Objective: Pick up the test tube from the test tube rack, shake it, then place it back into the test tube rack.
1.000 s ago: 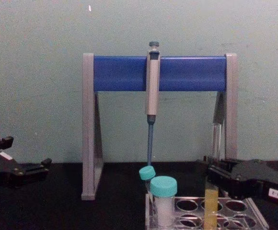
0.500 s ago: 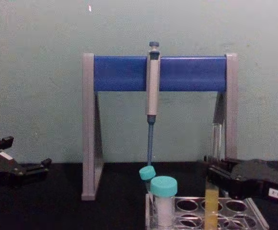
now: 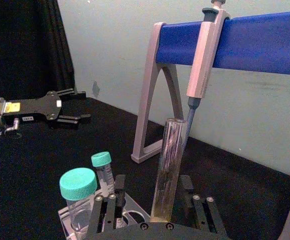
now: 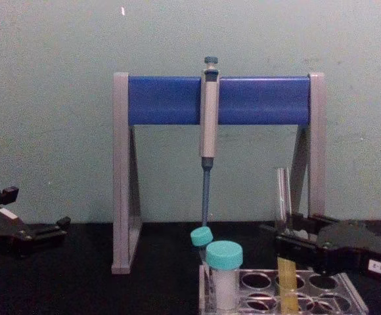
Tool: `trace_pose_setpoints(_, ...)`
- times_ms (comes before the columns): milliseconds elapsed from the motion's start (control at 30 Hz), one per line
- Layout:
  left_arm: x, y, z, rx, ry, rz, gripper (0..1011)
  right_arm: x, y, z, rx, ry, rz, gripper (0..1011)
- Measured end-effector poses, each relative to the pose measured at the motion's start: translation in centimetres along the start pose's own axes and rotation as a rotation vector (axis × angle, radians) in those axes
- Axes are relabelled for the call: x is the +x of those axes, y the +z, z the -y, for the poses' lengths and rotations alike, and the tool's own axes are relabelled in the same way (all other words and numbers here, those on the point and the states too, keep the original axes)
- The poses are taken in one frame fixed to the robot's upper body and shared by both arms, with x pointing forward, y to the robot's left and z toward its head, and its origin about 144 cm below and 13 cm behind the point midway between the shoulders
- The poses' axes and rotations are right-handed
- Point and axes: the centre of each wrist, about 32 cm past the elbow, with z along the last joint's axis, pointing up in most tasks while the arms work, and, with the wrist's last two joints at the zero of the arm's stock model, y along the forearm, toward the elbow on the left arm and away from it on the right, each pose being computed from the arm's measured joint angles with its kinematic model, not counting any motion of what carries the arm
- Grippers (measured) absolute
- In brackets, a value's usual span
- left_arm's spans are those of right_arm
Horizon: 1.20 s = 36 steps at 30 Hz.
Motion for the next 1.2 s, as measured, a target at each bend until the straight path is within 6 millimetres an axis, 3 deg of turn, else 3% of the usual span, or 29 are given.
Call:
trace_pose_setpoints(400,0.0,0.0,0.0,0.0,0.0,0.0,1010,0.0,0.0,0.0,0.001,0.001,-0.001,1000)
trace_pose_setpoints(833,0.0,0.0,0.0,0.0,0.0,0.0,1009,-0.4,0.4,1.3,0.013,-0.001,0.013,1000)
trace_pose_setpoints(1000,0.0,0.0,0.0,0.0,0.0,0.0,1010,-1.2,0.6,3.4,0.028,-0.058,0.026,1000)
trace_pose_setpoints(1200,0.0,0.0,0.0,0.0,0.0,0.0,1010,-2.6,0.0,5.7,0.06,-0.253,0.04,1000)
